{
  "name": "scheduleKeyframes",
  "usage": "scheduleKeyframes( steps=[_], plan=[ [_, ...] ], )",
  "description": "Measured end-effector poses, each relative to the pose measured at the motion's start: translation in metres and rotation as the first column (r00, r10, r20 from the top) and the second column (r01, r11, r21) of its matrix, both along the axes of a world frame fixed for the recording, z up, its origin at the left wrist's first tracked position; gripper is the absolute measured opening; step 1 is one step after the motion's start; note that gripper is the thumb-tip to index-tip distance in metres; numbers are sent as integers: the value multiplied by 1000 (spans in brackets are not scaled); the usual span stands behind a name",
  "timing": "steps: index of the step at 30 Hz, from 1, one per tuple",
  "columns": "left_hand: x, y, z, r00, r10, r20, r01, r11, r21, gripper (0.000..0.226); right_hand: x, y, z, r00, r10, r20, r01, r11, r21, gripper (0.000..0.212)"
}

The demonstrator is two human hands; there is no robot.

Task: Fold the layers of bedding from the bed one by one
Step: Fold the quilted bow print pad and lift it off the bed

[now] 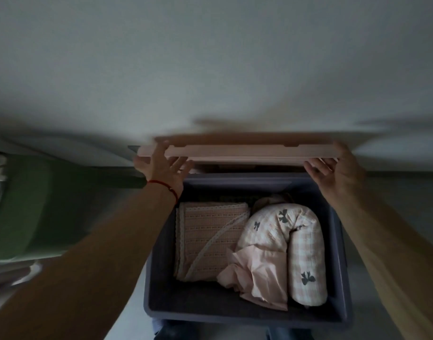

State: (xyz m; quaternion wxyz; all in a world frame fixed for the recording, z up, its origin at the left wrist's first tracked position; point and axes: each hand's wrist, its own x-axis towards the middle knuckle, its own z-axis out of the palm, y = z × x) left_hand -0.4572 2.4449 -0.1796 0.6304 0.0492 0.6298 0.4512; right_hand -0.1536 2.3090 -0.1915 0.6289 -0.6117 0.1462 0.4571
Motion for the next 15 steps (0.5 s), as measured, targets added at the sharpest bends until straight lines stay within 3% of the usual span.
scheduleKeyframes(
  steps=[3, 7, 10, 12, 15],
  plan=[
    [-14, -21, 13, 994, 36, -101, -35, 999, 14, 76, 6, -22, 24, 999, -2, 42, 7, 994, -112, 59],
    [-35, -56, 39, 970, 14, -243, -17, 1000, -9, 80, 9, -53, 58, 991, 124, 50, -110, 970, -216, 36],
    [-54, -74, 53, 947, -21, -322, -2, 998, -71, 74, 7, -73, 83, 984, 161, 82, -136, 959, -247, 38],
    [-66, -84, 60, 919, -63, -390, 7, 989, -145, 87, 3, -89, 97, 980, 169, 107, -135, 953, -270, 42],
    [-88, -111, 66, 839, -126, -529, 14, 978, -209, 98, -6, -125, 115, 978, 186, 97, -143, 929, -341, 31]
  ],
)
